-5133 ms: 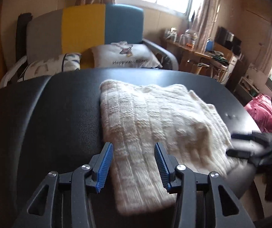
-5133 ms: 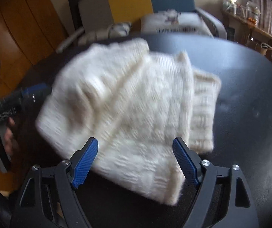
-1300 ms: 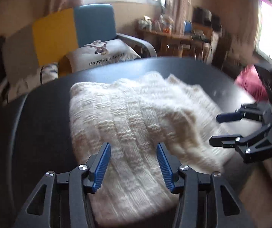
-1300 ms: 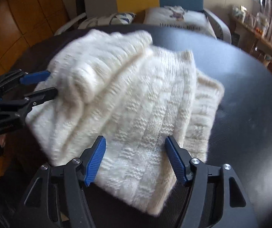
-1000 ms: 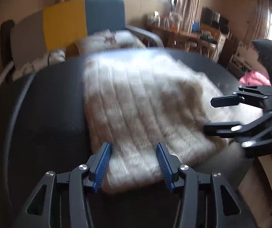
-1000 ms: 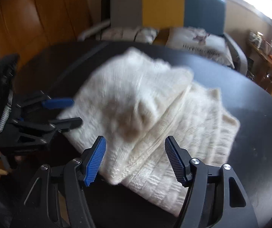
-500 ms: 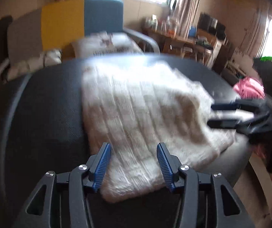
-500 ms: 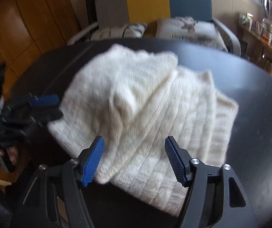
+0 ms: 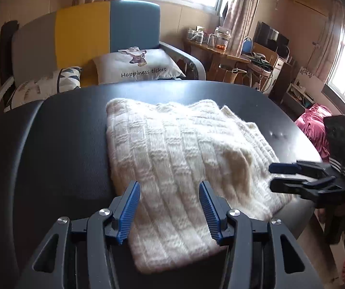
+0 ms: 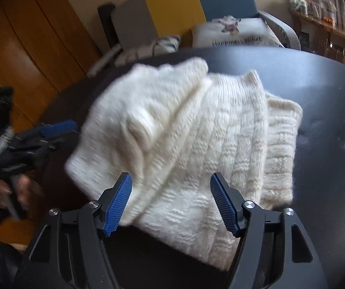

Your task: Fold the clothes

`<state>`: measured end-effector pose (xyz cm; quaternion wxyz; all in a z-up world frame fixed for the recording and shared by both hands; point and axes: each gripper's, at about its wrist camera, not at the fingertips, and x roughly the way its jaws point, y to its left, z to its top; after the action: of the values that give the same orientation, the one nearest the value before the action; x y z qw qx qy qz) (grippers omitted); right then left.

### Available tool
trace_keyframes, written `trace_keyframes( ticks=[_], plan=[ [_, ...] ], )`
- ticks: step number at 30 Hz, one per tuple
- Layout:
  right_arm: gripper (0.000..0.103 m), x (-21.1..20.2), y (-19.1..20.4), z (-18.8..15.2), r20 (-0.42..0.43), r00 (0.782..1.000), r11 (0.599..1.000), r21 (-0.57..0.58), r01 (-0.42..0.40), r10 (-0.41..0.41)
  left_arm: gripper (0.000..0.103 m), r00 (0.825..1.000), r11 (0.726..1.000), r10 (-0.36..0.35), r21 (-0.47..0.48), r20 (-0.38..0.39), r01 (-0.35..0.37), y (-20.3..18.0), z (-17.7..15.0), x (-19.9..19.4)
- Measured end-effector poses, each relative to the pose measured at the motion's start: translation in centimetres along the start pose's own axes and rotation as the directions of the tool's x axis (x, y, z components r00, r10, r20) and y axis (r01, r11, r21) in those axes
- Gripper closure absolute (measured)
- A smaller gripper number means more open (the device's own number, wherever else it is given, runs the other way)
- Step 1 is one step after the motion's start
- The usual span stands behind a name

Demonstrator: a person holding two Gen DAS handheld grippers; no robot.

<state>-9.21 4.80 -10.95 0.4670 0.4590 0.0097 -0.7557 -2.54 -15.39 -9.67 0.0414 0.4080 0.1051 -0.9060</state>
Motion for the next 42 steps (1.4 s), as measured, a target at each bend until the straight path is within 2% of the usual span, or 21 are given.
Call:
trace_keyframes(
  ticks=[2, 4, 8, 10, 13, 15, 17, 19, 22, 24, 25, 27, 30, 33, 34, 36, 37, 39, 40, 41, 42],
  plan=[
    [0.032, -0.2, -0.2, -0.9, 0.001, 1.000, 1.000, 0.022, -0.016, 0.016, 0.051, 0.999, 1.000, 0.014, -0.003, -0.032, -0.014, -0.1, 0.3, 1.2],
    [0.032, 1.8, -1.0, -1.0, -0.058, 0.998, 0.998, 0.058, -0.005, 0.009, 0.051, 0.993, 0.999, 0.040, -0.014, -0.114, -0.042, 0.1, -0.1, 3.6],
    [0.032, 1.7, -1.6, -2.2, 0.020, 0.999, 0.998, 0.052, -0.033, 0.032, 0.050, 0.991, 0.991, 0.107, 0.088, -0.077, -0.100, -1.4, -1.0, 3.9],
    [0.032, 1.5, -1.9, -2.1, 0.026, 0.999, 0.996, 0.078, -0.045, 0.043, 0.050, 0.993, 0.993, 0.095, 0.083, -0.068, -0.090, -1.3, -0.6, 3.1],
    [0.032, 0.8, -1.5, -0.4, 0.019, 1.000, 0.998, 0.056, -0.002, 0.001, 0.050, 0.997, 0.995, 0.079, 0.059, -0.015, -0.078, -0.6, 0.6, 1.4],
    [0.032, -0.3, -0.8, 1.6, 0.061, 0.998, 1.000, 0.025, 0.013, -0.015, 0.050, 0.997, 0.996, 0.077, 0.044, 0.020, -0.078, 0.2, 1.9, 0.6],
    [0.032, -1.0, 0.4, 4.0, 0.110, 0.993, 0.999, -0.020, 0.032, -0.029, 0.050, 0.997, 0.997, 0.072, 0.012, 0.031, -0.072, 1.3, 3.7, 0.5],
    [0.032, -0.5, 1.9, 6.6, 0.128, 0.991, 0.996, -0.073, 0.058, -0.048, 0.050, 0.999, 0.998, 0.035, -0.051, 0.015, -0.034, 2.7, 5.5, 1.1],
    [0.032, 2.1, 3.2, 8.5, 0.067, 0.997, 0.984, -0.171, 0.046, -0.035, 0.050, 0.998, 0.985, -0.043, -0.170, -0.040, 0.036, 5.3, 7.6, 3.4],
    [0.032, 4.4, 3.5, 9.1, 0.002, 0.999, 0.973, -0.226, 0.035, -0.036, 0.051, 0.995, 0.981, -0.053, -0.192, -0.086, 0.036, 6.0, 8.2, 5.6],
    [0.032, 5.9, 3.2, 9.0, -0.042, 0.998, 0.969, -0.244, 0.033, -0.044, 0.051, 0.990, 0.984, -0.050, -0.176, -0.129, 0.027, 6.1, 8.3, 7.0],
    [0.032, 9.0, 2.4, 8.5, -0.148, 0.984, 0.963, -0.263, 0.056, -0.097, 0.049, 0.991, 0.992, -0.030, -0.127, -0.132, 0.013, 5.8, 8.6, 7.5],
    [0.032, 8.2, 1.7, 8.7, -0.141, 0.989, 0.971, -0.239, 0.018, -0.053, 0.050, 0.996, 0.996, -0.044, -0.081, -0.082, 0.038, 5.5, 9.8, 6.7],
    [0.032, 6.3, 2.1, 9.9, -0.121, 0.991, 0.963, -0.266, 0.028, -0.062, 0.050, 0.996, 0.994, -0.087, -0.061, -0.028, 0.086, 5.4, 12.0, 6.1],
    [0.032, 5.7, 2.4, 10.4, -0.102, 0.993, 0.959, -0.282, 0.035, -0.067, 0.050, 0.997, 0.997, -0.066, -0.051, -0.028, 0.065, 5.4, 12.9, 6.6],
    [0.032, 5.1, 2.0, 11.4, -0.065, 0.997, 0.960, -0.279, 0.024, -0.044, 0.050, 0.996, 0.998, -0.037, -0.057, -0.080, 0.033, 5.8, 13.7, 8.5],
    [0.032, 5.1, 1.8, 12.0, -0.052, 0.998, 0.962, -0.272, 0.030, -0.046, 0.050, 0.990, 0.998, -0.028, -0.067, -0.136, 0.019, 6.0, 13.5, 10.1],
    [0.032, 7.1, 0.8, 13.1, -0.061, 0.992, 0.959, -0.269, 0.089, -0.109, 0.050, 0.968, 0.996, -0.010, -0.085, -0.249, -0.012, 6.5, 12.9, 13.3],
    [0.032, 8.1, 0.3, 13.3, -0.088, 0.985, 0.956, -0.265, 0.121, -0.149, 0.050, 0.966, 0.996, -0.017, -0.091, -0.260, -0.006, 6.6, 12.3, 14.2],
    [0.032, 10.2, -0.5, 13.2, -0.146, 0.972, 0.956, -0.257, 0.141, -0.183, 0.050, 0.974, 0.997, -0.014, -0.083, -0.226, -0.004, 6.6, 12.0, 14.1],
    [0.032, 11.7, -1.3, 13.0, -0.166, 0.971, 0.963, -0.234, 0.132, -0.173, 0.050, 0.978, 0.996, -0.009, -0.084, -0.208, -0.009, 6.6, 11.7, 13.9]
  ],
)
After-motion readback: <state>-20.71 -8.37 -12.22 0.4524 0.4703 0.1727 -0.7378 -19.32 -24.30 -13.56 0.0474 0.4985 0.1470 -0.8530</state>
